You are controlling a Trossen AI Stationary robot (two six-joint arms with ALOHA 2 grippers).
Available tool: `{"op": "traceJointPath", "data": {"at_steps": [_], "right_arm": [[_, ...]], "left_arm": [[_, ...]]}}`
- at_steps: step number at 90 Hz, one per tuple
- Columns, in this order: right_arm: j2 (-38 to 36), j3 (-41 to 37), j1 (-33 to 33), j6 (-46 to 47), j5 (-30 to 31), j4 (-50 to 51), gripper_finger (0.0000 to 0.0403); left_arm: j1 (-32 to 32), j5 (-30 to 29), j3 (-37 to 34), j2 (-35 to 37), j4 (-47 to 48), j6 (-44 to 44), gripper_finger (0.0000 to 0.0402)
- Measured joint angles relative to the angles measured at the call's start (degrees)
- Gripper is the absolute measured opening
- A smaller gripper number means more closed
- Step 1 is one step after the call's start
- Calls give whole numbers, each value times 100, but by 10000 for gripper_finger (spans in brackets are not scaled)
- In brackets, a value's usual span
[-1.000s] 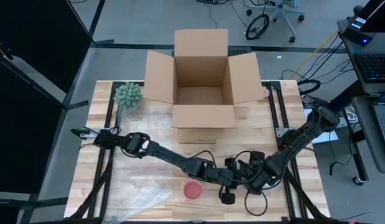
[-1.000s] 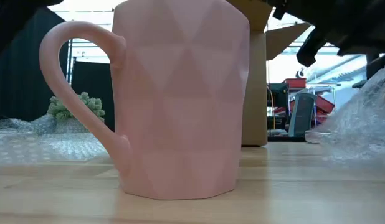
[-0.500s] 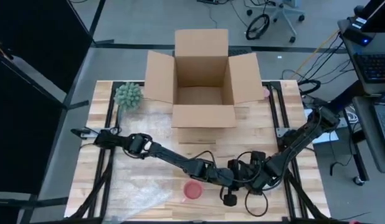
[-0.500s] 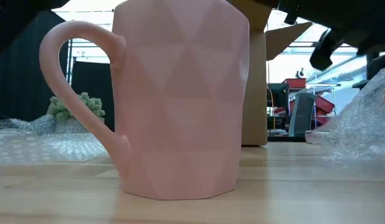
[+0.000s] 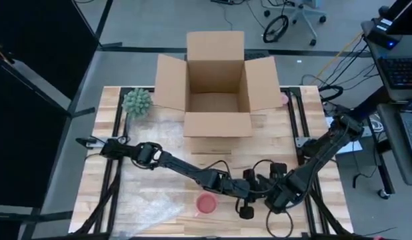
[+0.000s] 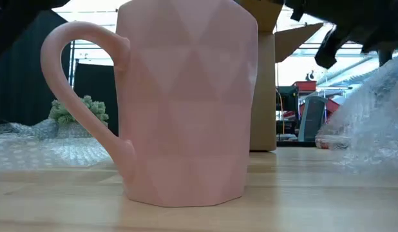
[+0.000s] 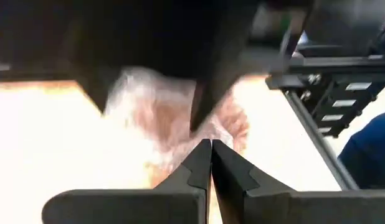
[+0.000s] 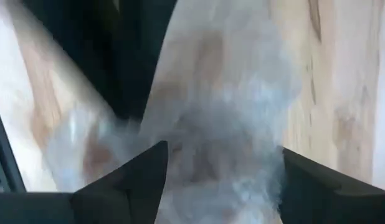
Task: Wrap mug
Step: Wrap the yellow mug with bubble wrap
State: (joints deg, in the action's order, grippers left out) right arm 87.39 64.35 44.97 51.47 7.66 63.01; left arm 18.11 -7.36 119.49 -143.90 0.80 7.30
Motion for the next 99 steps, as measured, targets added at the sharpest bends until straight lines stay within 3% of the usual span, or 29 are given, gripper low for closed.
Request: {"op": "traceJointPath", "data": {"at_steps": [27,50,68,74,99], "right_arm": [[-53,15,26,-65,342,-90,232],[-74,-104,54,-96,1364,-170,232],[-74,-281,157,796,2711,-329,232],[-72,-284,142,1072,2890,-261,232],[-170,-238,191,1094,2711,-341,232]], "left_arm": [[2,-43,-1,2,22,16,0],[6,-111,-8,2,5,30,0],[5,-120,1,3,-56,-16,0],[-6,-76,-8,-4,-20,-41,0],[-6,-49,-6,-11,-70,128,0]]}}
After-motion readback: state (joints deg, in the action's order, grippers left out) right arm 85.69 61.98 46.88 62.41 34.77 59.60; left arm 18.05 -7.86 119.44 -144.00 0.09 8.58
